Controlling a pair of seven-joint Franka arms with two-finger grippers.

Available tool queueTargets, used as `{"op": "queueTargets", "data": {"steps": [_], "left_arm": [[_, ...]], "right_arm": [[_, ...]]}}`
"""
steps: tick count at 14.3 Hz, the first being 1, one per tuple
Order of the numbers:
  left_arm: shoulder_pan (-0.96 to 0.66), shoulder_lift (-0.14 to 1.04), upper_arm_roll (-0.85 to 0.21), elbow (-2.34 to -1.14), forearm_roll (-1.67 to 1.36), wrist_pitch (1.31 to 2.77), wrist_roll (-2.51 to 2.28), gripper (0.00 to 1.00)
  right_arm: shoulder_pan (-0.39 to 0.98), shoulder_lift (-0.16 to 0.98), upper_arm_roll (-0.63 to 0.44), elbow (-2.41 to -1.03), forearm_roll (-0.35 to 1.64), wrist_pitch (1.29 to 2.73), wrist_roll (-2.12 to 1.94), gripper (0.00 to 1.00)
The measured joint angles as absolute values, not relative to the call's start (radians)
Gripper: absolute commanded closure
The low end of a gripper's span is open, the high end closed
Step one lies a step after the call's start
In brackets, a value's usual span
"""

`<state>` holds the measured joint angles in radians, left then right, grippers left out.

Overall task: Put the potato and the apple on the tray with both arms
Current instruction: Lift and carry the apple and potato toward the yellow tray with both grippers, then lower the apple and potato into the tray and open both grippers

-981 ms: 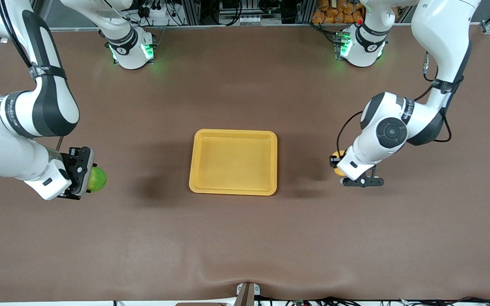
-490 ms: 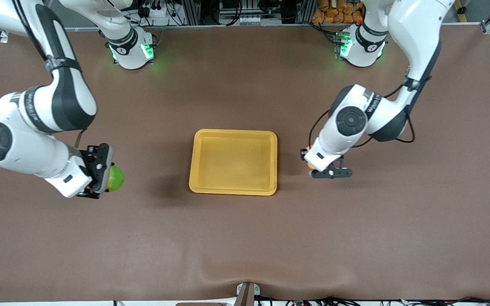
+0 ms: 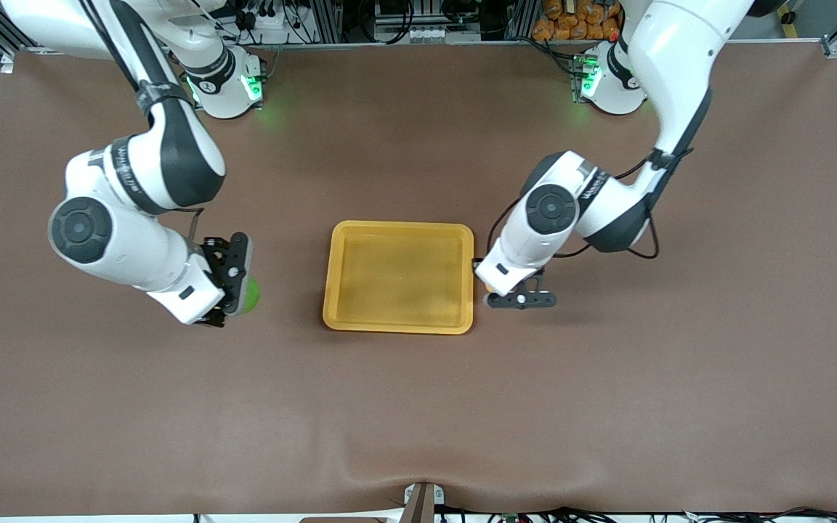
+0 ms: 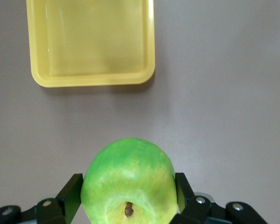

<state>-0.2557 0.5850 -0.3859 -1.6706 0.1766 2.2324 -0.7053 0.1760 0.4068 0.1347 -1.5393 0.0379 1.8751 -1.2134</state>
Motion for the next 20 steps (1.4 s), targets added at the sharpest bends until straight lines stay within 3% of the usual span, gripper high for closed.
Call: {"op": "queueTargets", "data": {"steps": [4, 13, 16, 19, 20], "left_arm": [[-0.306, 0.663, -0.384, -1.593, 0.195, 2.238, -0.716, 0.97], [-0.375, 0.727, -0.374, -1.579, 0.302, 2.295, -0.786, 0.92], [-0.380, 0.751, -0.371, -1.579, 0.306, 2.336, -0.786, 0.84], [-0.380, 0.769, -0.370, -1.578, 0.307, 2.354, -0.788, 0.60], [-0.380, 0.770, -0.370, -1.578, 0.307, 2.355, -0.788, 0.32]], "right_arm": [[0.227, 0.409, 0.135, -1.539, 0.038, 1.875, -1.158, 1.00], [0.333, 0.439, 0.135, -1.541, 0.038, 1.898, -1.086, 1.00], [0.365, 0.462, 0.135, -1.543, 0.037, 1.923, -1.069, 1.00], [0.398, 0.490, 0.134, -1.545, 0.018, 1.945, -1.031, 1.00], [0.407, 0.497, 0.134, -1.548, 0.014, 1.957, -1.020, 1.00]]}}
